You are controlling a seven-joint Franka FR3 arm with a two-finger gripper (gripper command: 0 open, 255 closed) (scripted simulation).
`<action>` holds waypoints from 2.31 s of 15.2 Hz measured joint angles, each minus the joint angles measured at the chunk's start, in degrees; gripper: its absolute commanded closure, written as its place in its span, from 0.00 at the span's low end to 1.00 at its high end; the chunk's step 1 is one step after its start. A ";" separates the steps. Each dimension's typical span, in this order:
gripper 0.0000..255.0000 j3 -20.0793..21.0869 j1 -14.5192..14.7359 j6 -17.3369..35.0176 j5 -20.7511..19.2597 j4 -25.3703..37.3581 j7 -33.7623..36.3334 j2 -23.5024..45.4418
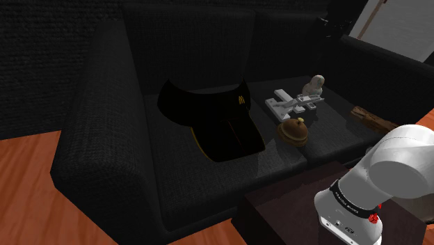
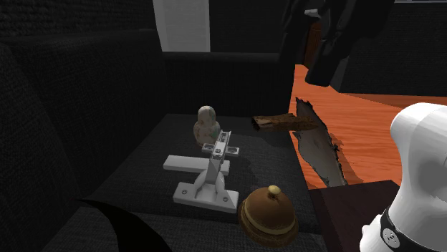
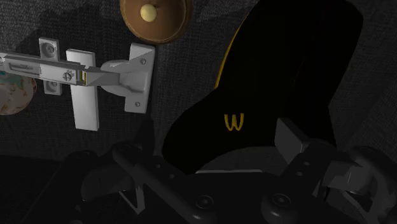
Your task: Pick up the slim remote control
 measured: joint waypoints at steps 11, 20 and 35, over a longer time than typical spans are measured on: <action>0.00 -8.15 -2.30 11.66 -3.96 -5.29 -7.64 8.66; 0.00 -16.37 -3.69 23.55 -5.56 -5.15 -15.67 22.76; 0.00 -25.89 -6.05 38.06 6.31 7.20 -35.02 55.21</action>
